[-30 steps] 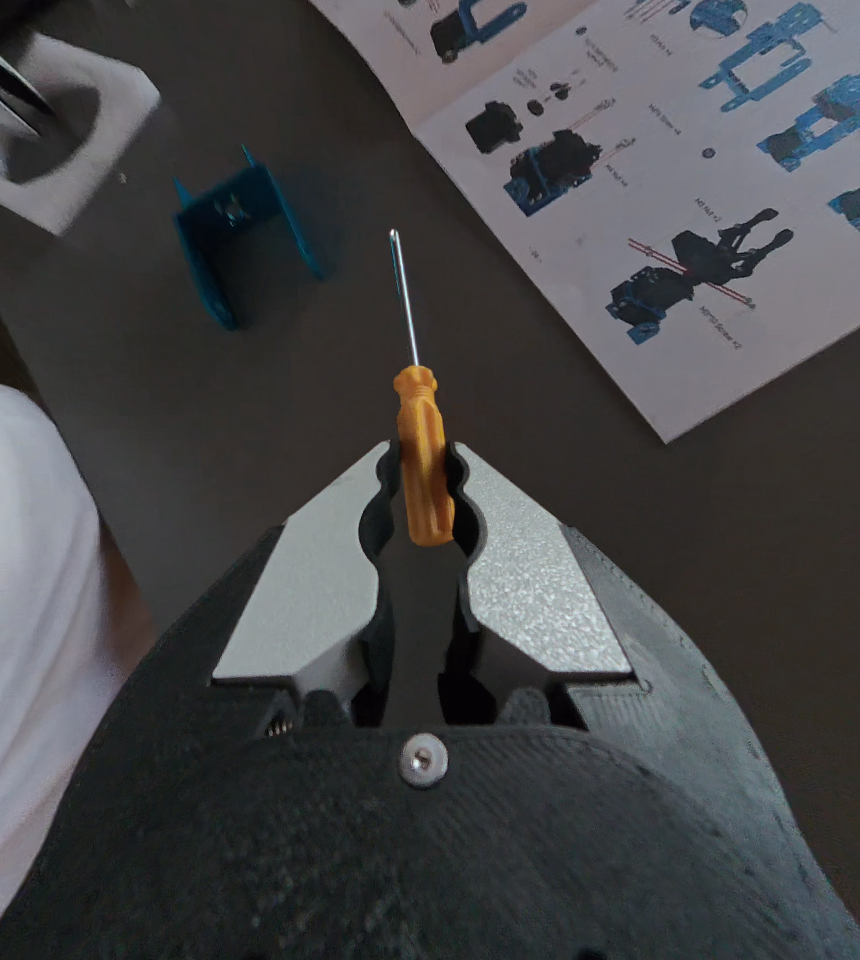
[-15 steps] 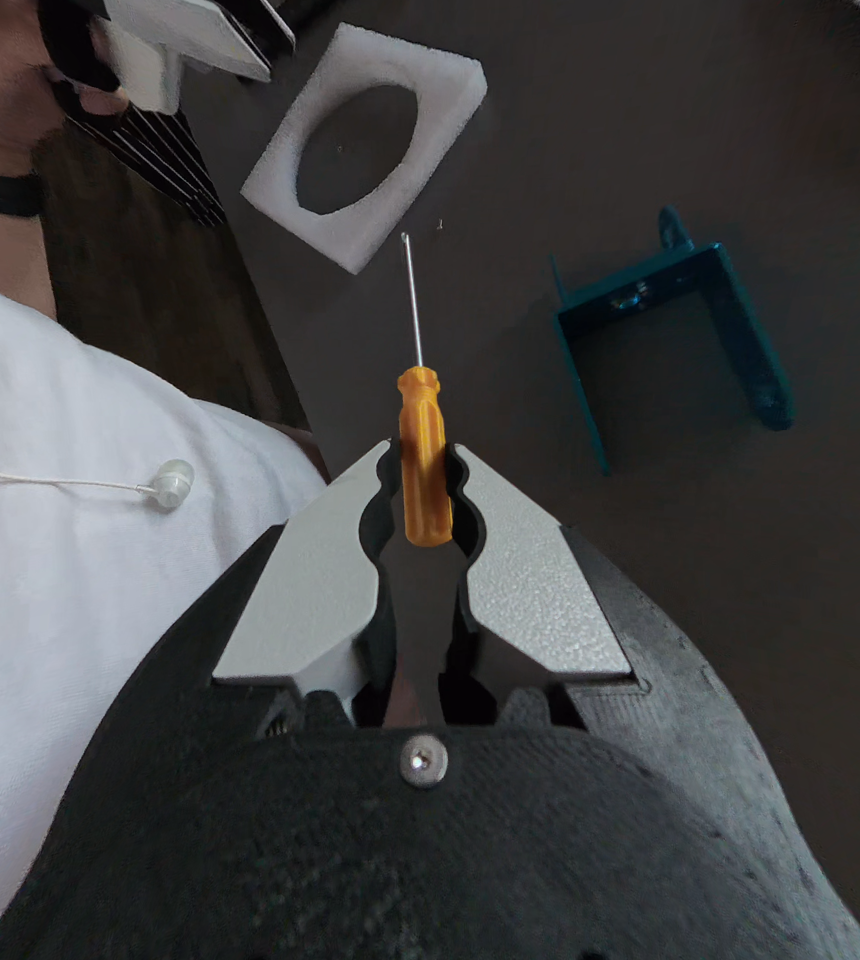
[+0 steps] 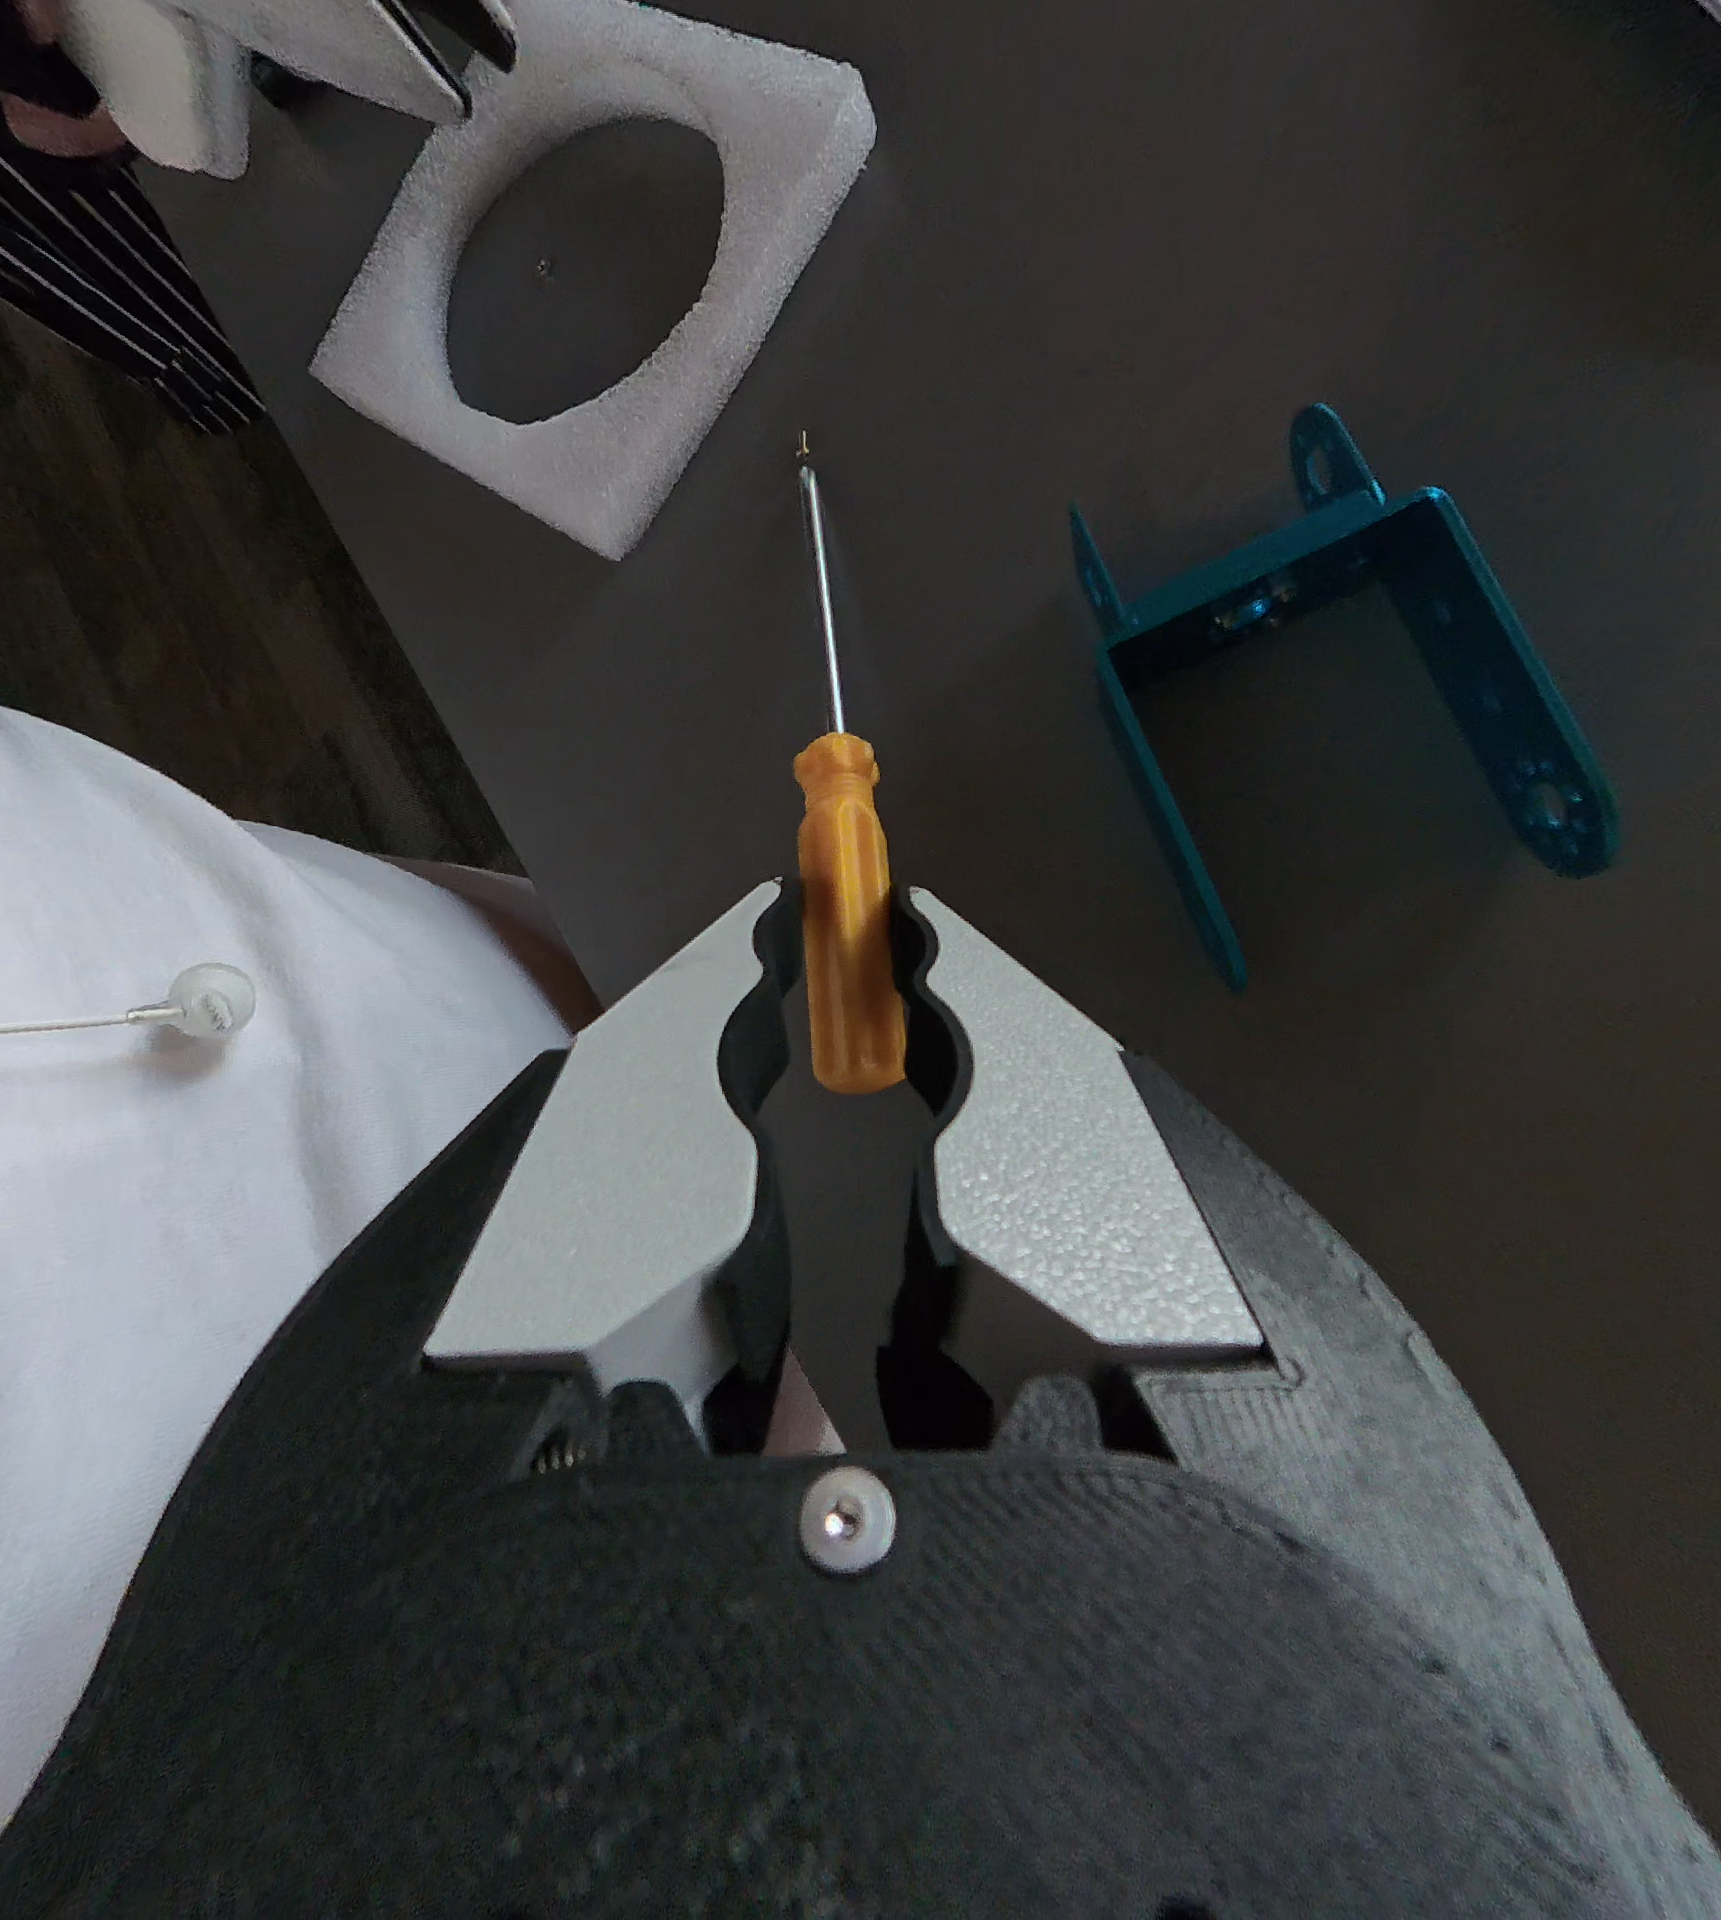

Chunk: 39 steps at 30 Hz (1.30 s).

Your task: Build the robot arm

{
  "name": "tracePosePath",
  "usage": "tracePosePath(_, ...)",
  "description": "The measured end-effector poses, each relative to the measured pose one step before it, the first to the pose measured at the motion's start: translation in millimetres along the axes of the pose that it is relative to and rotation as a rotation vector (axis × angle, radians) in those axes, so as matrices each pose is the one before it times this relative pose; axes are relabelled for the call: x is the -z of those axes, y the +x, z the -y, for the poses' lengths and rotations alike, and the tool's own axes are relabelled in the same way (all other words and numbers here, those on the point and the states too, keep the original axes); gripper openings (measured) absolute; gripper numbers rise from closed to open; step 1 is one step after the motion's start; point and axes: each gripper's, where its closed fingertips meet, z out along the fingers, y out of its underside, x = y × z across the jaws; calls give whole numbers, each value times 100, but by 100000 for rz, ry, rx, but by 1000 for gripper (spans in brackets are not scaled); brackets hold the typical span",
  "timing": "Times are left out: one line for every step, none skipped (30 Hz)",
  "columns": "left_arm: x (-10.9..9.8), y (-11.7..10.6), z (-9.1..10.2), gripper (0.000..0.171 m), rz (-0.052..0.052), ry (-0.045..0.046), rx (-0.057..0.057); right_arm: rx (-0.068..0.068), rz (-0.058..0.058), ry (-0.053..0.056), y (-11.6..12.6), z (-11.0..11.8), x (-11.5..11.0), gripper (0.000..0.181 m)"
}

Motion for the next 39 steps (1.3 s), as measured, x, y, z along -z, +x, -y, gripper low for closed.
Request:
tracePosePath(-24,-5,-129,18,-335,44,558,333,10,-458,-7,-1,-136,16)
tracePosePath(3,27,-117,18,-243,54,387,210,-364,-194,72,12,-107,15)
tracePosePath(30,2,-97,18,25,8,284,106,-121,361,38,60,-41,15)
tracePosePath(47,9,-78,18,127,47,191,-262,544,326,-52,50,-9,15)
tracePosePath(64,9,-51,18,107,51,168,-159,501,319,-50,21,50,15)
tracePosePath(65,-8,-20,18,166,69,175,305,95,180,-24,-46,112,15)
tracePosePath(36,14,39,18,-12,173,137,525,187,131,-40,-78,222,15)
tracePosePath(-30,63,100,18,-393,134,25,218,50,1060,-15,15,375,15)
tracePosePath(-129,73,172,18,-561,-189,-280,-52,232,1510,-4,26,511,15)
tracePosePath(-264,82,251,18,-789,-815,-1055,-859,250,1333,69,-50,633,15)
tracePosePath(-413,80,376,18,-853,-1374,-2209,-1059,162,1664,167,-55,768,15)
tracePosePath(-563,69,578,19,-1051,-1420,-3336,-589,180,2270,175,-11,903,15)
tracePosePath(-751,80,818,19,-1658,-1230,-4000,-1195,-411,2480,287,-15,1058,15)
tracePosePath(-945,125,1017,19,-2509,-1162,-4255,-1307,147,3010,213,45,1168,15)
tracePosePath(-1148,203,1141,20,-3470,-1578,-4126,-533,1295,3588,8,132,1271,15)
tracePosePath(-1325,293,1299,20,-4081,-1599,-4274,-934,-84,3195,171,113,1338,15)
tracePosePath(-1462,281,1425,21,-4211,-982,-4881,-451,-1840,2552,431,27,1366,15)
tracePosePath(-1583,170,1403,21,-3881,-1115,-4752,617,-2482,2075,524,-66,1345,15)
tracePosePath(-1667,79,1275,22,-3820,-1867,-3718,423,-3230,1529,666,-151,1307,15)
tracePosePath(-1686,25,1174,23,-3797,-2350,-2870,114,-2839,1451,677,-197,1215,15)
tracePosePath(-1635,-95,984,24,-3262,-2932,-2137,-163,-1594,1802,561,-186,1090,15)
tracePosePath(-1516,-287,766,25,-2019,-3821,-1428,-715,-895,1836,510,-179,956,15)
tracePosePath(-1356,-362,532,28,-1381,-4488,-1227,-841,-768,1663,528,-222,831,15)
tracePosePath(-1151,-359,249,29,-1088,-5231,-717,-545,-435,1214,493,-280,694,15)
tracePosePath(-957,-185,69,29,-1709,-5196,279,-413,-234,742,463,-334,574,15)
tracePosePath(-766,306,-70,27,-3890,-5000,1068,58,-100,546,440,-344,476,15)
tracePosePath(-594,345,-81,22,-3211,-3959,1452,281,322,208,370,-372,386,15)
tracePosePath(-417,-5,-183,17,-7,-3425,1507,373,973,6,295,-366,339,15)
tracePosePath(-250,-140,-254,17,1832,-2874,1070,610,1480,165,235,-295,275,15)
tracePosePath(-124,-73,-287,13,2139,-1888,1256,686,1690,-20,255,-275,250,15)
tracePosePath(-4,-89,-218,8,2736,-633,2557,813,1587,-227,335,-232,229,15)
tracePosePath(117,-266,-33,8,3877,1117,4662,1146,1561,-202,377,-146,207,15)
tracePosePath(195,-550,-114,7,5435,1672,6745,1406,1659,-215,398,-68,171,15)
tracePosePath(321,-814,-207,6,6836,2223,9184,1610,1926,-545,382,-44,143,15)
tracePosePath(383,-982,-324,5,7701,2539,11740,1738,2308,-708,346,-13,90,15)
tracePosePath(403,-842,-451,6,6410,3011,14102,1857,2617,-664,322,32,27,15)
tracePosePath(377,-288,-579,9,2100,3042,14941,1797,2735,-826,302,50,-49,15)
tracePosePath(349,350,-629,14,-3030,3186,14614,1749,2929,-1234,263,17,-104,15)
tracePosePath(352,901,-591,20,-7189,3493,12601,2212,2802,-1299,231,25,-155,15)
